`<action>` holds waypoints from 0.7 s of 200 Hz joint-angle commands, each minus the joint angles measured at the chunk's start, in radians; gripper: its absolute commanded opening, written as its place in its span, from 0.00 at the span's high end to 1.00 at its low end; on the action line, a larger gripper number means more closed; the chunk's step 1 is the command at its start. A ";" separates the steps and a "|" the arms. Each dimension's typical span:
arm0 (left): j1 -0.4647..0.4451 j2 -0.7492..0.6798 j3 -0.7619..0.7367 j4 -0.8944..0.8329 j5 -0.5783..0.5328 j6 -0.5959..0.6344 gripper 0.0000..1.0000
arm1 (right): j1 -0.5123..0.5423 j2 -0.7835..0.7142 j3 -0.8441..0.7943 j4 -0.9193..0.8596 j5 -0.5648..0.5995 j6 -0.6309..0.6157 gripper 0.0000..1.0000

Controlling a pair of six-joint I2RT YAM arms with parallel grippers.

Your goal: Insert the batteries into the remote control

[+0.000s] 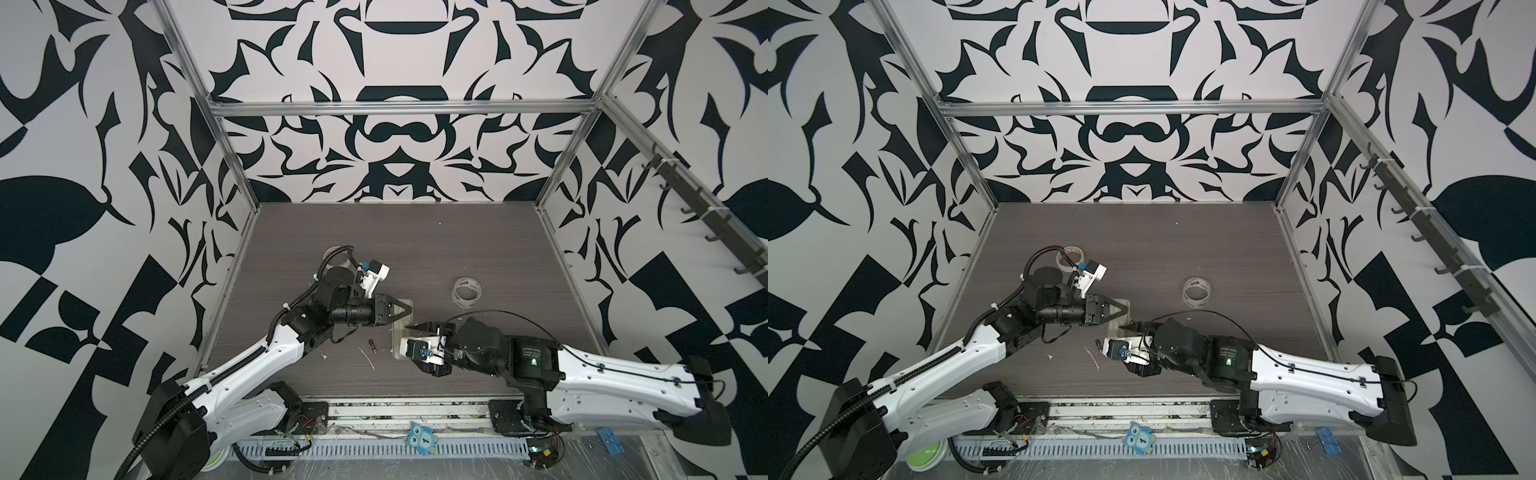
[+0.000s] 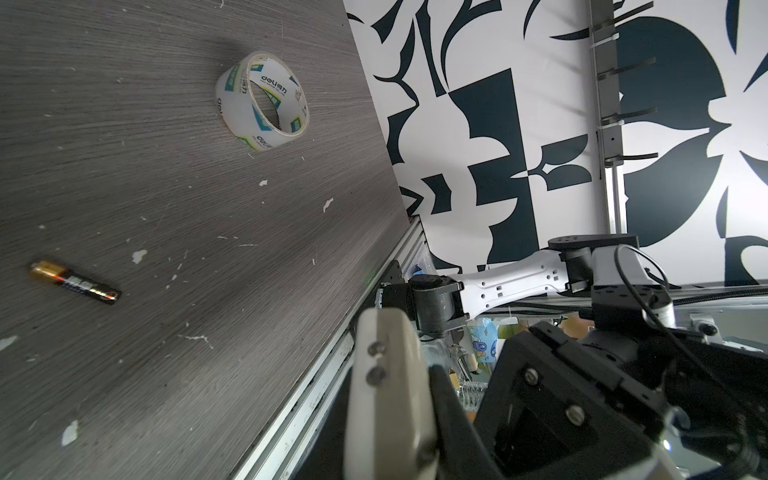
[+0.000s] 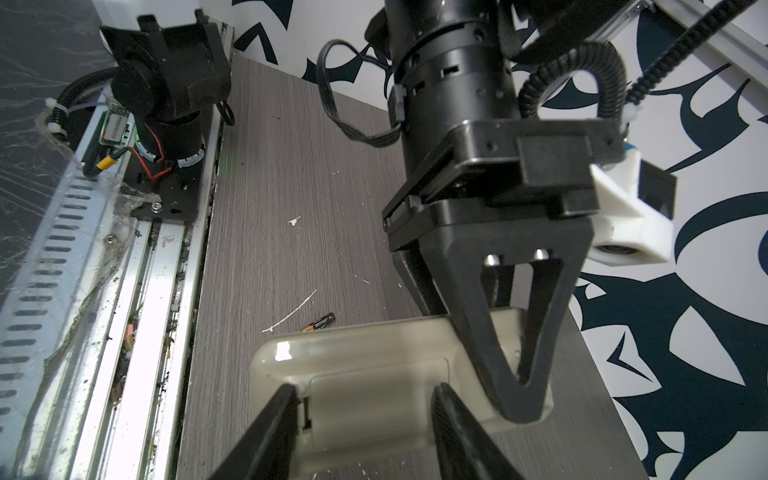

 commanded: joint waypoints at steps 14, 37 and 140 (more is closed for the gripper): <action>-0.004 0.006 -0.010 0.028 0.036 -0.022 1.00 | 0.002 -0.017 0.001 0.094 0.065 -0.017 0.45; -0.004 0.009 -0.009 0.021 0.032 -0.021 1.00 | 0.008 -0.020 -0.004 0.103 0.065 -0.023 0.45; -0.003 -0.003 -0.009 -0.023 -0.010 -0.003 1.00 | 0.071 -0.013 -0.017 0.116 0.155 -0.089 0.51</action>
